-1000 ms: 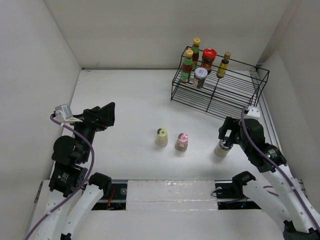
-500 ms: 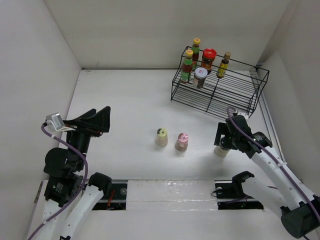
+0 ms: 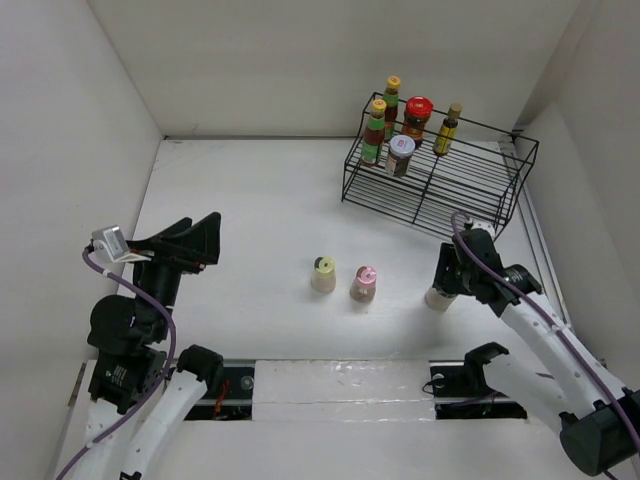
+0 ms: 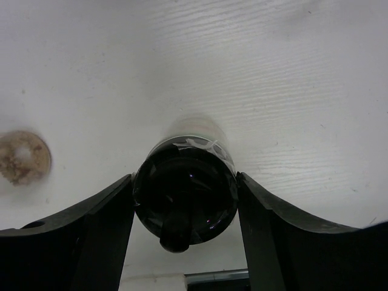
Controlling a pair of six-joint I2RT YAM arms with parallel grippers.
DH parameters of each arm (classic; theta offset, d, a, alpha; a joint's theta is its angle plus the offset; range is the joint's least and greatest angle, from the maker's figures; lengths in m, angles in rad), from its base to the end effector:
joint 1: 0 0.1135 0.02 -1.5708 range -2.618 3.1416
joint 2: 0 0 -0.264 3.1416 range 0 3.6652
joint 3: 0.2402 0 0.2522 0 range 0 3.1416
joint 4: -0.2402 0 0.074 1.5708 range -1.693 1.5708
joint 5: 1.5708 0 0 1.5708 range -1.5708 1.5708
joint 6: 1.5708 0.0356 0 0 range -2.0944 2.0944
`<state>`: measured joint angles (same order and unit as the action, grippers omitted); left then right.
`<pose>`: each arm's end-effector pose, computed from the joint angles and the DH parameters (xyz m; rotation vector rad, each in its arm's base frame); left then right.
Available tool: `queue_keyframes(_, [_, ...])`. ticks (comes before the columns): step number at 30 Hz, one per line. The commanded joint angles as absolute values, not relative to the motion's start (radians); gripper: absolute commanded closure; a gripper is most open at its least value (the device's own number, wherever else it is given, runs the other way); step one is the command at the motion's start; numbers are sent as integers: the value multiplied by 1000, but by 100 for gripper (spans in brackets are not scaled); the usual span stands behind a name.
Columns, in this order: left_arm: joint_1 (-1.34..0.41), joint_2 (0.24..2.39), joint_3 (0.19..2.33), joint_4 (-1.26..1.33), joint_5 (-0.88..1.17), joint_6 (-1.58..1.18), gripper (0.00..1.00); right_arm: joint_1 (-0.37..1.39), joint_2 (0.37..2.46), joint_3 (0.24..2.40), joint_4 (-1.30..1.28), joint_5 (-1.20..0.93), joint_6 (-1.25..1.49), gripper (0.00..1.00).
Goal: Organize the condiment bottles
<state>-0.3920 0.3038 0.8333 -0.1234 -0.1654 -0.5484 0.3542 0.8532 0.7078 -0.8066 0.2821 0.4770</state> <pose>0.0479 -0.0135 0.4111 -0.2427 1.1768 -0.7321 0.1537 0.0463 0.2481 0.2631 2.4552 -0.0021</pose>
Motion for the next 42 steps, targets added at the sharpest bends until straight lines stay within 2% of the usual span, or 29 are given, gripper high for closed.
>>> queue_keyframes(1, [-397, 319, 865, -84, -166, -545, 13, 423, 811, 866, -752, 308, 436, 43])
queue_keyframes(4, [-397, 319, 856, -84, -166, -535, 13, 433, 920, 1128, -752, 321, 283, 42])
queue_keyframes(5, [-397, 328, 856, -84, -175, -535, 13, 433, 966, 1287, -761, 305, 234, 41])
queue_keyframes(6, [-397, 328, 856, -84, -187, -535, 13, 433, 1054, 1355, -782, 328, 213, 41])
queue_keyframes(9, [-397, 328, 856, -84, -196, -526, 13, 407, 1141, 1485, -731, 337, 100, 40])
queue_keyframes(14, [-397, 328, 856, -84, -196, -526, 13, 267, 1281, 1557, -566, 201, 25, 40])
queue_keyframes(19, [-397, 347, 856, -84, -196, -526, 13, 152, 1422, 1681, -568, 30, -41, 40])
queue_keyframes(23, [-397, 347, 856, -84, -206, -526, 13, 107, 1494, 1716, -555, -15, -51, 40])
queue_keyframes(37, [-397, 367, 856, -84, -196, -526, 13, 104, 1650, 1769, -462, -132, -22, 40])
queue_keyframes(42, [-397, 367, 856, -84, -206, -517, 13, 123, 1678, 1779, -482, -103, -21, 40])
